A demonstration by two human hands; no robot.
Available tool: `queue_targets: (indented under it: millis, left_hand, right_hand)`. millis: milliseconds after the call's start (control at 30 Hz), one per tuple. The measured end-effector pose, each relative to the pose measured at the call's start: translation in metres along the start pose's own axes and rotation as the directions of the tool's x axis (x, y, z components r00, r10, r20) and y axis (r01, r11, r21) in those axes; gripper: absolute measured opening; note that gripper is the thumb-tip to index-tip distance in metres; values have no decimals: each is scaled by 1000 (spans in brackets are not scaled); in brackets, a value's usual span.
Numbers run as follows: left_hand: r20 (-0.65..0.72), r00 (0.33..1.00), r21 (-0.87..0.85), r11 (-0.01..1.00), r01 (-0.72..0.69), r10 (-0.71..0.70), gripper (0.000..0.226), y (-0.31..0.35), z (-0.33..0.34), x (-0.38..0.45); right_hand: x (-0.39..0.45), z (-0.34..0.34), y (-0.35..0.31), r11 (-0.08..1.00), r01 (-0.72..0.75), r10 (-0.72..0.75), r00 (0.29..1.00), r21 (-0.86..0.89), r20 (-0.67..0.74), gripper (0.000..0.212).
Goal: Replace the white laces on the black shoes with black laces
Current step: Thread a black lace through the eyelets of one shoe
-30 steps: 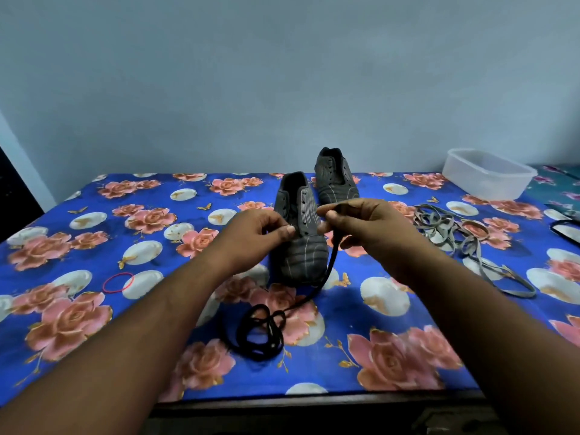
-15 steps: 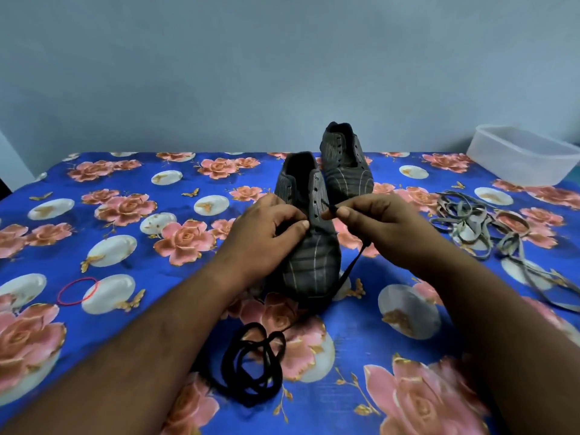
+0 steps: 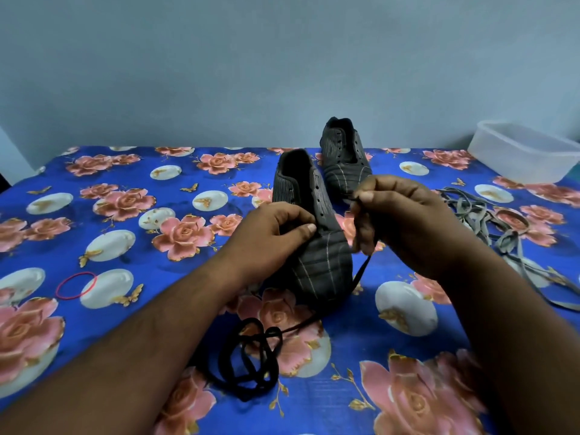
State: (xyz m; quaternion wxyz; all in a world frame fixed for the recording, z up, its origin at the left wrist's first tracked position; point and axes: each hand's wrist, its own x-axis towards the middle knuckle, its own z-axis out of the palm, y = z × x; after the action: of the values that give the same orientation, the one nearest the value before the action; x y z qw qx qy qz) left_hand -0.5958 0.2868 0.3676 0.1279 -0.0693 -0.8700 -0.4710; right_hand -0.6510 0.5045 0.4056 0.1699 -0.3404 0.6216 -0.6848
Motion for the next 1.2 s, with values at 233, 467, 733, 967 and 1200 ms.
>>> queue_targets:
  millis: [233,467,733,967,1200]
  left_hand:
    - [-16,998,174,983,-50,54,28,-2,-2,1]
    - [-32,998,152,987,-54,60,28,-7,-1,2]
    - [-33,995,214,973,-82,91,33,-9,0,2]
    - [-21,998,174,983,-62,67,31,-7,1,1]
    - [6,998,181,981,-68,68,31,-9,3,2]
  right_hand:
    - [-2,5,-6,964,-87,104,993,252,-56,15]
    - [3,0,5,844,-72,-59,972,-531,-226,11]
    - [1,3,10,566,-91,-97,979,-819,-176,9]
    - [5,14,14,370,-58,-142,983,-927,-118,6]
    - [3,18,12,269,-24,-175,982,-963,-73,5]
